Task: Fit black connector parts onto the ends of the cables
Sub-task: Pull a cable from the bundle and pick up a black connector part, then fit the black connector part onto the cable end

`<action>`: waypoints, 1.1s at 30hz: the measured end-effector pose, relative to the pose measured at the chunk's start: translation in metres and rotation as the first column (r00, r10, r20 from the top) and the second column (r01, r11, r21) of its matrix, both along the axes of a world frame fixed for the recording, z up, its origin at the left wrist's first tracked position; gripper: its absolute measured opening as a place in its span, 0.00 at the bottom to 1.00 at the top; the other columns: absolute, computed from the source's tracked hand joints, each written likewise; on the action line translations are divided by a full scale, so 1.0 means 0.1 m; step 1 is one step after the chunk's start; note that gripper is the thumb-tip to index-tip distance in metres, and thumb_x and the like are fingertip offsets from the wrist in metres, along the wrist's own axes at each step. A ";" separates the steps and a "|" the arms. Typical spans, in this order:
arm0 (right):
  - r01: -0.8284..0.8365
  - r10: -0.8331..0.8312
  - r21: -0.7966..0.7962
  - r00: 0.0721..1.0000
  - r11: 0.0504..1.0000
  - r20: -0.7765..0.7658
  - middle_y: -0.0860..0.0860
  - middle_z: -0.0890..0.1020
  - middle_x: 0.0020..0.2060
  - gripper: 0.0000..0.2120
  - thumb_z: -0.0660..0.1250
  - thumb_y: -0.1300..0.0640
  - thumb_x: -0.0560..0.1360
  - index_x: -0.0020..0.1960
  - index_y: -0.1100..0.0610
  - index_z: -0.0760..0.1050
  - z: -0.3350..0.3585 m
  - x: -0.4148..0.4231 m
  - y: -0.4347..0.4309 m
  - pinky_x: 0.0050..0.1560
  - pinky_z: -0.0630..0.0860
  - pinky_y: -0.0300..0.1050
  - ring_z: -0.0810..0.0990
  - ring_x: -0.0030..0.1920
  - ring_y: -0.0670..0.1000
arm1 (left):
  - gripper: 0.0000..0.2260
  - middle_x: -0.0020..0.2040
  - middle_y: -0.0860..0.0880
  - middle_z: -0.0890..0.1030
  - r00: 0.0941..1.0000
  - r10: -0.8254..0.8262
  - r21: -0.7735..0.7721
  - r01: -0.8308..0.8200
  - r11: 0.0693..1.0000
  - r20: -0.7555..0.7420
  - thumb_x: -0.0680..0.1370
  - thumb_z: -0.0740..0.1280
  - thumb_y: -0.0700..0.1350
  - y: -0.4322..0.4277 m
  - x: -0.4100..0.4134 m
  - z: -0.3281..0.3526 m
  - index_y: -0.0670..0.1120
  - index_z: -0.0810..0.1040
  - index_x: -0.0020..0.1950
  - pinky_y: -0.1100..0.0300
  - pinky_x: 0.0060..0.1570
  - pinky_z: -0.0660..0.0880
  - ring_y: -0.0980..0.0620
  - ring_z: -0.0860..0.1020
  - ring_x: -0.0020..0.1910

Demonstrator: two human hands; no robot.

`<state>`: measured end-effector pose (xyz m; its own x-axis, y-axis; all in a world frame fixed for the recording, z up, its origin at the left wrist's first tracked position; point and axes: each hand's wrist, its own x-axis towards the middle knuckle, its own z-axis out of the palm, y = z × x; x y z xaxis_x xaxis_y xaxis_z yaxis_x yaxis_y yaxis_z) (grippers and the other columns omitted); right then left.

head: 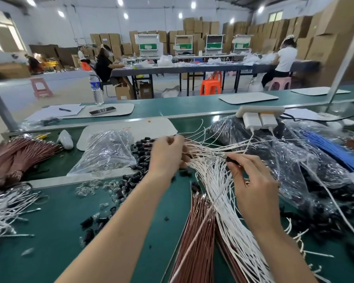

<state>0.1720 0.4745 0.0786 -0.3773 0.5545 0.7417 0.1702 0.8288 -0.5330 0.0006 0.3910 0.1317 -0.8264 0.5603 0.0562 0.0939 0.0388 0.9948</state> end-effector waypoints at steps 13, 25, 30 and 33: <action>-0.104 0.103 0.054 0.994 0.993 0.030 0.47 0.81 0.51 0.16 0.62 0.51 0.80 0.61 0.56 0.81 -0.13 -0.31 -0.34 0.57 0.80 0.48 0.78 0.50 0.44 | 0.12 0.43 0.44 0.85 0.856 0.469 -0.194 -0.433 0.880 0.217 0.84 0.61 0.44 -1.94 -0.68 -0.66 0.38 0.79 0.48 0.64 0.24 0.78 0.52 0.83 0.28; -0.055 0.060 -0.046 0.991 0.997 0.118 0.44 0.78 0.52 0.12 0.65 0.53 0.80 0.61 0.53 0.81 -0.28 -0.27 -0.38 0.54 0.80 0.48 0.80 0.50 0.49 | 0.18 0.71 0.55 0.70 0.470 -0.382 -0.578 -0.402 0.710 -0.796 0.86 0.53 0.54 -1.06 0.08 -1.18 0.55 0.65 0.76 0.56 0.71 0.58 0.52 0.65 0.72; -0.056 0.064 -0.062 0.988 0.997 0.138 0.50 0.81 0.50 0.12 0.66 0.54 0.80 0.61 0.54 0.81 -0.31 -0.31 -0.33 0.51 0.81 0.51 0.81 0.45 0.51 | 0.06 0.51 0.56 0.82 0.464 -0.269 -0.472 -0.406 0.782 -0.844 0.81 0.69 0.45 -1.11 -0.01 -1.18 0.54 0.82 0.56 0.54 0.61 0.69 0.50 0.79 0.53; -0.086 0.099 -0.078 0.978 0.993 0.182 0.48 0.81 0.52 0.13 0.67 0.56 0.80 0.63 0.55 0.80 -0.32 -0.49 -0.34 0.56 0.78 0.47 0.79 0.49 0.48 | 0.06 0.46 0.55 0.82 0.474 -0.053 -0.268 -0.398 0.877 -0.879 0.81 0.67 0.46 -1.27 -0.10 -1.16 0.50 0.83 0.55 0.57 0.54 0.69 0.52 0.80 0.45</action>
<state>0.1227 0.4404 0.0463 -0.5567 0.5582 0.6153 0.1952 0.8078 -0.5562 -0.0092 0.2640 0.0153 -0.5708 0.5623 0.5983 0.8103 0.5035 0.2999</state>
